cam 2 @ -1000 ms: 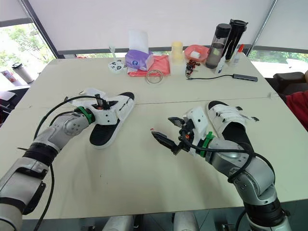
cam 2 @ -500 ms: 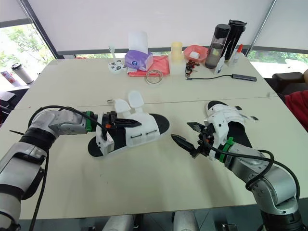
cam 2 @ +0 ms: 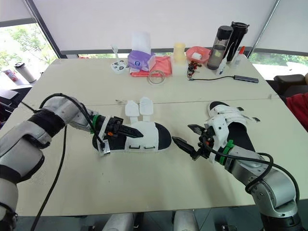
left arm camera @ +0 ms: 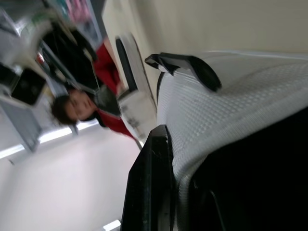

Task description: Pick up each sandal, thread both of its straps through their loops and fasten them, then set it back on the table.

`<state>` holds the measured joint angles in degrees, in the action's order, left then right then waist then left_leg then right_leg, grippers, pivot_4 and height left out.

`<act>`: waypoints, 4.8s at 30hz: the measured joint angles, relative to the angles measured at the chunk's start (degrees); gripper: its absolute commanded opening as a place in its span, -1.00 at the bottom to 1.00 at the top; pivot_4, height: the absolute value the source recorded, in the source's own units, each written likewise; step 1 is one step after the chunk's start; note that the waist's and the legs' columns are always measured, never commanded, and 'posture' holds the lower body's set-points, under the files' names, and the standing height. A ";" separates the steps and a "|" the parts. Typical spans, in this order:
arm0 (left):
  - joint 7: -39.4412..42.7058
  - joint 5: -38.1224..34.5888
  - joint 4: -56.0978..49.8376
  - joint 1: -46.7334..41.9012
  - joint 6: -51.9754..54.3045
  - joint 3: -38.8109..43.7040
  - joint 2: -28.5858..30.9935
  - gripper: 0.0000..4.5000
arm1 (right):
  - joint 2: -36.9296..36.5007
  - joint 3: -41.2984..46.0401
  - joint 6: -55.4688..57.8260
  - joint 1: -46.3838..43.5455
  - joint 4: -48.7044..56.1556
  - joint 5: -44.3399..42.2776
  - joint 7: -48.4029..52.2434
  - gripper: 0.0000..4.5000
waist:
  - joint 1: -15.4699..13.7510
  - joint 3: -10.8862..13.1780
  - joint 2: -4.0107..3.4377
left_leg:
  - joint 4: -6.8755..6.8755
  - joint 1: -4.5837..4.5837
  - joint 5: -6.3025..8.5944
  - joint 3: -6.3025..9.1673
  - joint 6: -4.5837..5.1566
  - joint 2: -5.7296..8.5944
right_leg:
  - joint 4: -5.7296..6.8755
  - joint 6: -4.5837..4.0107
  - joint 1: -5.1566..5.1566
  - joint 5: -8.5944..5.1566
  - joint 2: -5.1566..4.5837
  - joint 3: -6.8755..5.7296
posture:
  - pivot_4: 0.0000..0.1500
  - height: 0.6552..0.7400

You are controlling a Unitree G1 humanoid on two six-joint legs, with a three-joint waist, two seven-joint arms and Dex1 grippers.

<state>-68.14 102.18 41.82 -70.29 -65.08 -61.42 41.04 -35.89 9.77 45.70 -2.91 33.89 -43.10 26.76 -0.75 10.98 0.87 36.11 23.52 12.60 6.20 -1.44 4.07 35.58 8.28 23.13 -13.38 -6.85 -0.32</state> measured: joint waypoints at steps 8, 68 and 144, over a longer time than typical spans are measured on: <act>-13.43 2.12 14.17 -4.80 3.90 -11.43 -7.30 -0.99 | 1.08 -0.15 0.00 0.82 0.23 0.31 -1.16 1.00 | -0.05 0.01 0.04 | 0.06 0.00 0.00 0.00 0.00 0.00 | 0.11 0.01 0.02 0.00 0.00 0.00 | 1.00 1.00; 66.23 -77.55 14.21 18.54 -5.09 22.29 8.09 0.99 | -0.95 -5.23 -4.02 -4.04 -6.10 9.45 9.57 1.00 | 0.46 -0.04 0.02 | 0.18 -0.07 0.00 -0.01 0.00 -0.02 | 0.47 -0.31 0.14 0.15 -0.07 0.10 | 1.00 1.00; 98.71 -149.26 -7.27 26.47 111.59 88.84 -23.83 1.00 | 7.91 -22.65 -19.68 -15.58 -28.09 29.41 20.81 -0.99 | 2.14 -0.10 0.09 | 0.05 -0.27 -0.05 0.26 -0.11 -0.05 | 0.49 -0.50 0.15 0.20 0.09 0.22 | 1.00 1.00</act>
<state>30.57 -47.08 34.55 -43.82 46.51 27.41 17.21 -27.98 -12.88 26.02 -18.49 5.80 -13.69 47.57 1.39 10.87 0.96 36.17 23.26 12.55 6.46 -1.55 4.03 36.07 7.78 23.28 -13.19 -6.76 -0.10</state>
